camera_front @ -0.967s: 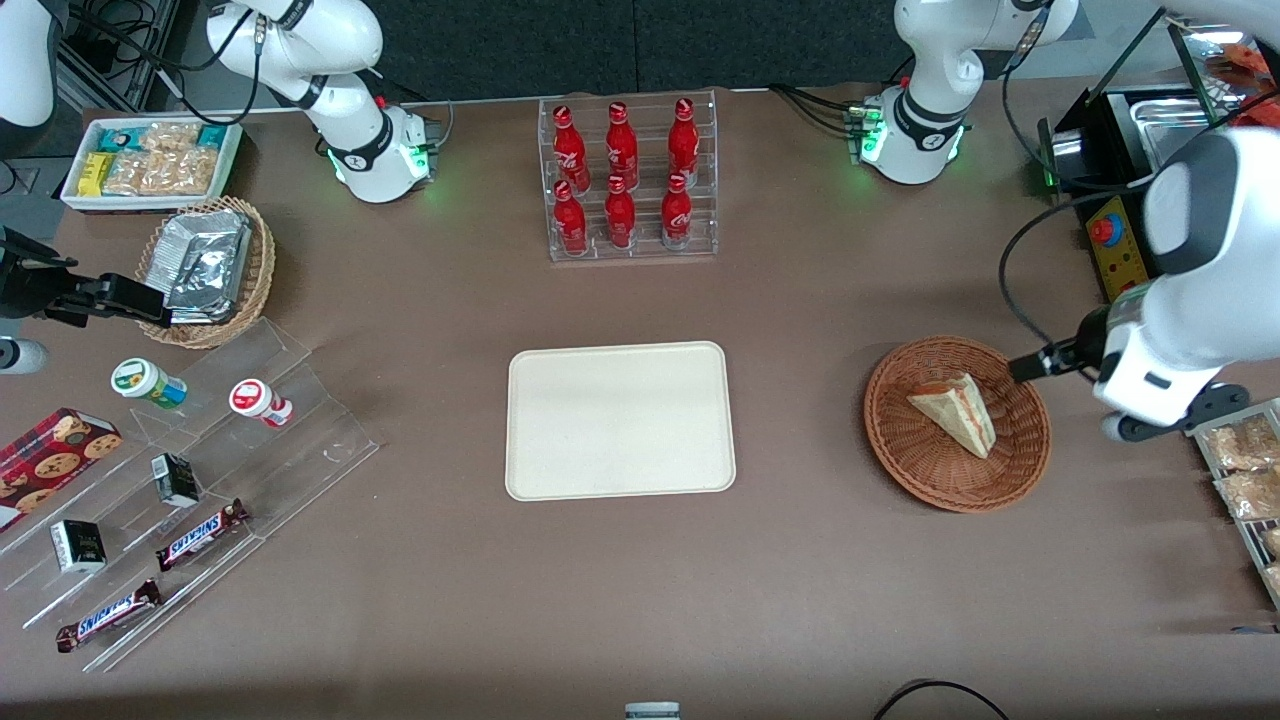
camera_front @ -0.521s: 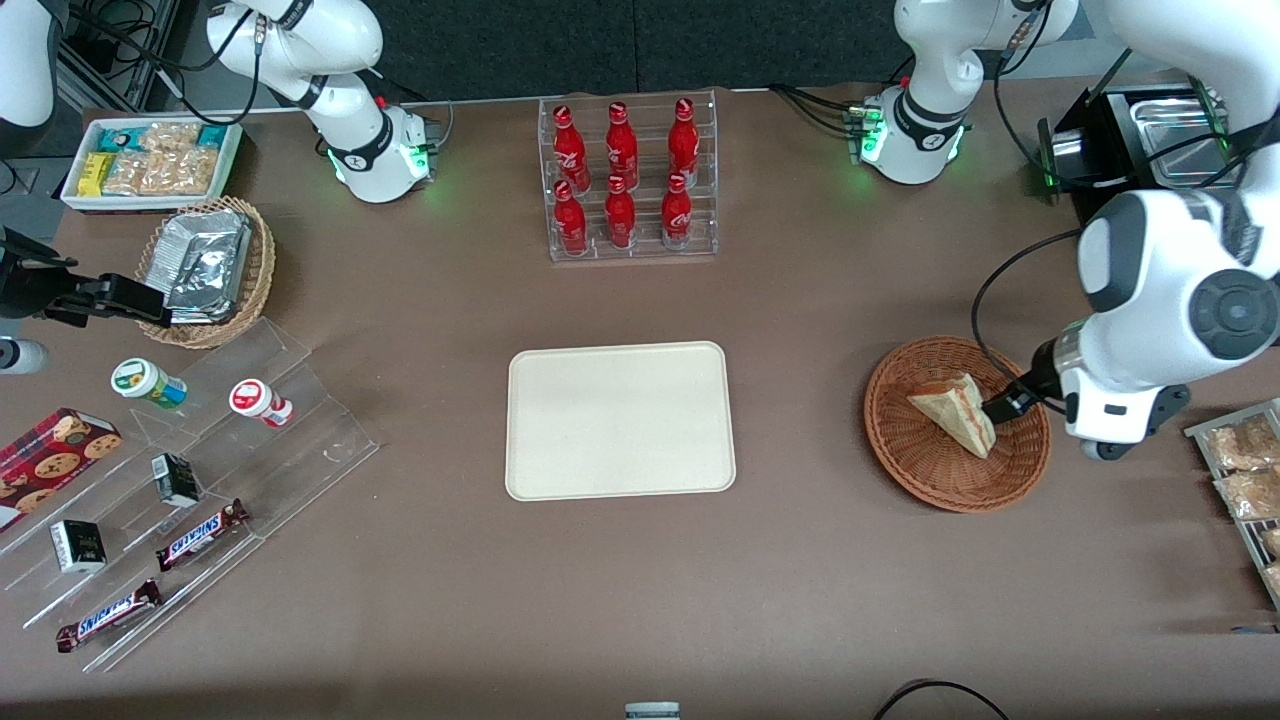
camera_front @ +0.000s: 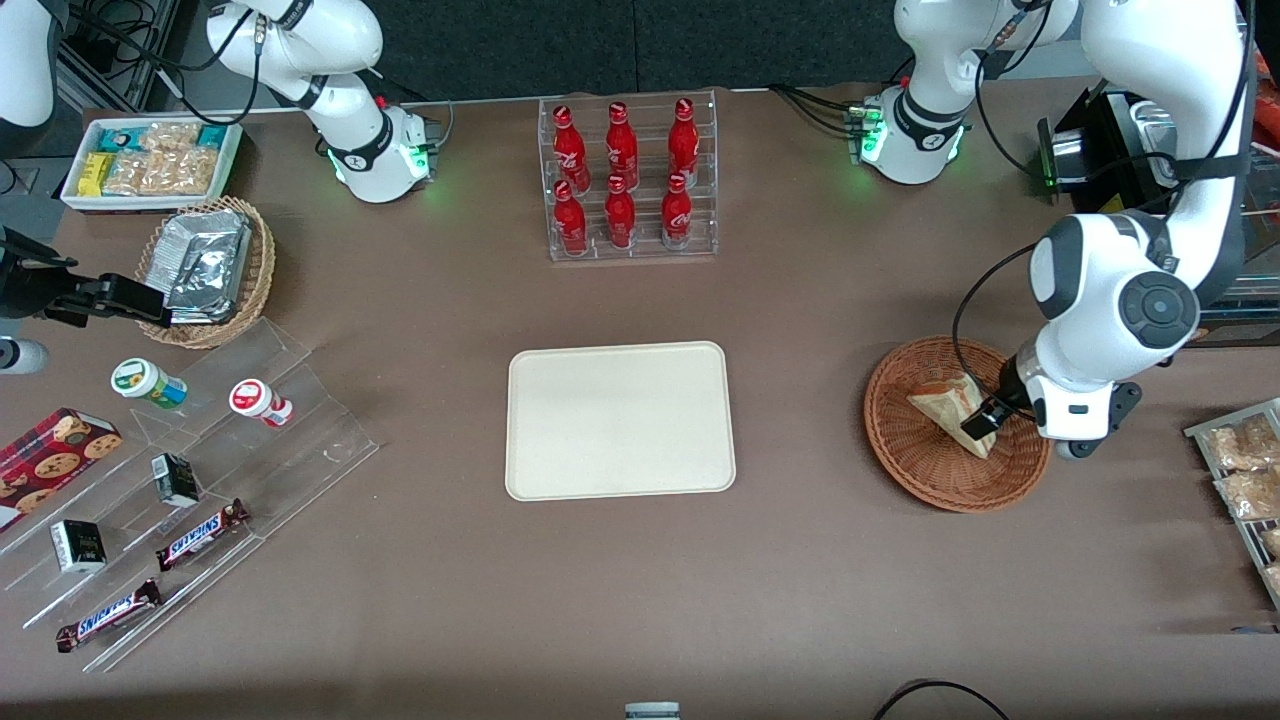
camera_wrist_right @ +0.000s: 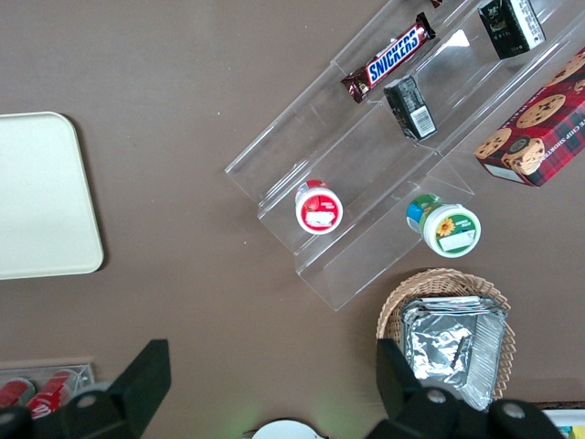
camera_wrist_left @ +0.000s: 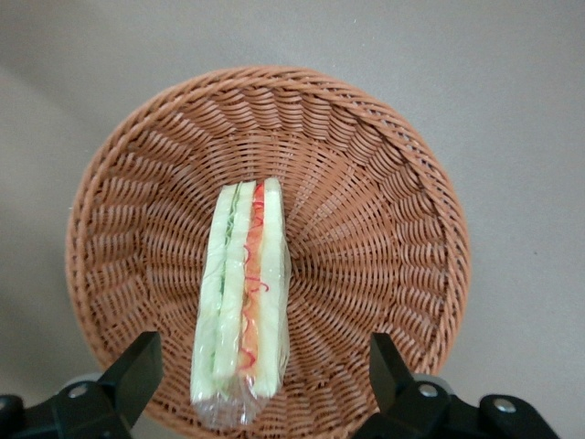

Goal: Place sandwich from basket to tray
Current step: 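Lower the left gripper around the sandwich and close its fingers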

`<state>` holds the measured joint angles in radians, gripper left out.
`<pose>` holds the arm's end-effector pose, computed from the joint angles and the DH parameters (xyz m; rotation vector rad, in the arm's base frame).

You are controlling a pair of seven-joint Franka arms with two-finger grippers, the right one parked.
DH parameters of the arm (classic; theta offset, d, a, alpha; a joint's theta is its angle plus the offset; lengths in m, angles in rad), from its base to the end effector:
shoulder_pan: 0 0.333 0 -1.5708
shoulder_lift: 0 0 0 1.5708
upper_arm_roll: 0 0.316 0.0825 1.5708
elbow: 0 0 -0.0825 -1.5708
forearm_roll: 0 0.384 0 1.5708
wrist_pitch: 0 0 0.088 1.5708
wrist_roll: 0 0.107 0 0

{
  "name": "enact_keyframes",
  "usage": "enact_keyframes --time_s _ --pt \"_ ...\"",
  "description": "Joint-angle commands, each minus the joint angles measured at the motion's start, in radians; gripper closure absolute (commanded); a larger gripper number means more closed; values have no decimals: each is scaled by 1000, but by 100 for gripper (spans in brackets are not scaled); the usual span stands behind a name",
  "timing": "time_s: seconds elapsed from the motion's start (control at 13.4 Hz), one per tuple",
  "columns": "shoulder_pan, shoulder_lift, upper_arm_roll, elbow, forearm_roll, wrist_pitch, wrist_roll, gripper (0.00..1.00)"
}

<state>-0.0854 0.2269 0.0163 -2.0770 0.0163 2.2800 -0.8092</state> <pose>0.5761 -0.0397 0.3176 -2.9122 -1.1111 0.0231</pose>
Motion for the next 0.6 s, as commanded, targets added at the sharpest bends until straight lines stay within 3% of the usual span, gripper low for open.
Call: enact_keyframes --time_s 0.0,0.52 --pt "-5 -26 1 -104 4 110 -22 0" --pt "-5 12 1 -143 2 170 -24 0"
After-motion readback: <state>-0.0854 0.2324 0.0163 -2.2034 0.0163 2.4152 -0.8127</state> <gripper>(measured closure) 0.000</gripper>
